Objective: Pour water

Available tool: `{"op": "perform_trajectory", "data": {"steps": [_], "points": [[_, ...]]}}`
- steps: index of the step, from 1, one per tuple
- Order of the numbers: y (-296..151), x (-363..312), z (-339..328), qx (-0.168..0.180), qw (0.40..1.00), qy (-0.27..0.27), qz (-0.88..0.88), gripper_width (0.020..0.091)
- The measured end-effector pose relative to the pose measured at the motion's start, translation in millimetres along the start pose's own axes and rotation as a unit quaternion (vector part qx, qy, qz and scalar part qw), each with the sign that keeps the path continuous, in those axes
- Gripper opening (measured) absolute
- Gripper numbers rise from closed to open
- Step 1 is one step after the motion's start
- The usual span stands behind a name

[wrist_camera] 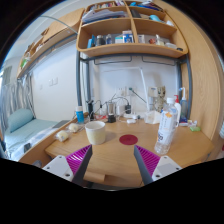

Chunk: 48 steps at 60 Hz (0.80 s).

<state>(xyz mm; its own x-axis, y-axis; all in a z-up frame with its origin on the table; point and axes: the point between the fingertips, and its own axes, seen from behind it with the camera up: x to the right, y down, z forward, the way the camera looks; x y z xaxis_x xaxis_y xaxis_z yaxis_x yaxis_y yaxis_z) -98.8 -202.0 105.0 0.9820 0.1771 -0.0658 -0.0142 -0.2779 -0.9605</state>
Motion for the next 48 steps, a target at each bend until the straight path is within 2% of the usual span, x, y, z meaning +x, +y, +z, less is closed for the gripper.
{"op": "perform_trajectory", "data": {"steps": [7,8,12,20,27,40,48], "points": [[20,21,-5,0.01,0.999,-0.019,0.034,0.0859],[4,2,-4,0.012,0.999,-0.016,0.033,0.0859],[40,63,-7,0.007,1.0,0.008,0.025,0.0861],[53,130,0,0.005,0.998,0.063,0.007,0.0861],[31,157,16,0.025,0.998,0.061,0.012,0.0863],[-34,195,56,0.089,0.993,0.081,-0.01,0.0867],[-48,204,82,0.094,0.992,0.086,-0.025,0.0843]]}}
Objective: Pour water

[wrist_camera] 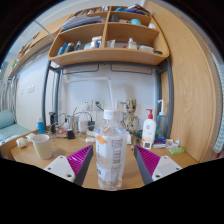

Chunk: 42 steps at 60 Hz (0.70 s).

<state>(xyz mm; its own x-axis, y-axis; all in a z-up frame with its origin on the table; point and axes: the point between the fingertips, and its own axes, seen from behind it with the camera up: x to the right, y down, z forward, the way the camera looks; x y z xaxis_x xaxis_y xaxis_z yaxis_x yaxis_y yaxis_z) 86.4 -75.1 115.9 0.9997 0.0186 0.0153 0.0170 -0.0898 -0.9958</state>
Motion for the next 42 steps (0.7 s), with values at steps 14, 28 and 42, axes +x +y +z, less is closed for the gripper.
{"op": "perform_trajectory", "data": {"steps": [14,28,42], "points": [[7,-1,25,-0.002,1.0,0.002,0.017,0.0619],[2,-1,28,0.031,0.999,0.014,-0.001,0.0443],[0,1,29,0.043,0.999,0.024,0.0,0.0362]]}}
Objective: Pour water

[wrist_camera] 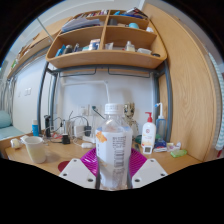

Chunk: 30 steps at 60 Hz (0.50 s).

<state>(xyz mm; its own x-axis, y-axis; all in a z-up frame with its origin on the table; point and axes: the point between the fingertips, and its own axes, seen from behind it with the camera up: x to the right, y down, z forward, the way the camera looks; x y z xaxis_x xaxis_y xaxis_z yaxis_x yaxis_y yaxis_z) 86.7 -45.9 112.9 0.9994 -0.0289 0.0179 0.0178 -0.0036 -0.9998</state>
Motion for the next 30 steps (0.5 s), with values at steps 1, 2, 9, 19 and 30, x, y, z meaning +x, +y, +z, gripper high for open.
{"op": "perform_trajectory", "data": {"steps": [1,2,9,19,30], "points": [[0,0,0,0.0,1.0,0.002,0.0,0.0363],[0,0,0,0.0,1.0,0.002,-0.002,0.0363],[-1,-5,0,-0.007,0.999,0.002,-0.038,0.0362],[-25,-33,8,0.0,0.981,-0.017,-0.192,0.0363],[-50,-88,30,0.031,0.905,-0.04,-0.422,0.0371]]}}
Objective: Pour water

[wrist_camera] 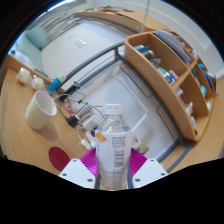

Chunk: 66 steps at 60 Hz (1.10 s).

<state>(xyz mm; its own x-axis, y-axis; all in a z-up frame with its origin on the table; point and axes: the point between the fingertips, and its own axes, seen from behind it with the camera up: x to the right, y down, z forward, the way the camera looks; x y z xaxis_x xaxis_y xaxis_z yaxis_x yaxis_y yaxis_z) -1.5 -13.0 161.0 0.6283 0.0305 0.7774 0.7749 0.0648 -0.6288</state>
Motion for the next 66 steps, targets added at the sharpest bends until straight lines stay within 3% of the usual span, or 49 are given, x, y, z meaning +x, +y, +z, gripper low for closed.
{"op": "perform_trajectory", "data": {"steps": [15,31,37,51,61,66], "points": [[-52,-40,37,0.035,0.963,-0.038,-0.266,0.037],[-71,-61,60,0.046,0.865,-0.041,-0.497,0.0371],[-83,-68,61,0.066,0.822,-0.031,-0.565,0.037],[-100,-77,61,0.091,0.761,-0.006,-0.643,0.037],[-95,-80,61,0.087,0.761,-0.011,-0.643,0.0372],[-101,-80,55,0.101,0.783,-0.014,-0.614,0.037]]}}
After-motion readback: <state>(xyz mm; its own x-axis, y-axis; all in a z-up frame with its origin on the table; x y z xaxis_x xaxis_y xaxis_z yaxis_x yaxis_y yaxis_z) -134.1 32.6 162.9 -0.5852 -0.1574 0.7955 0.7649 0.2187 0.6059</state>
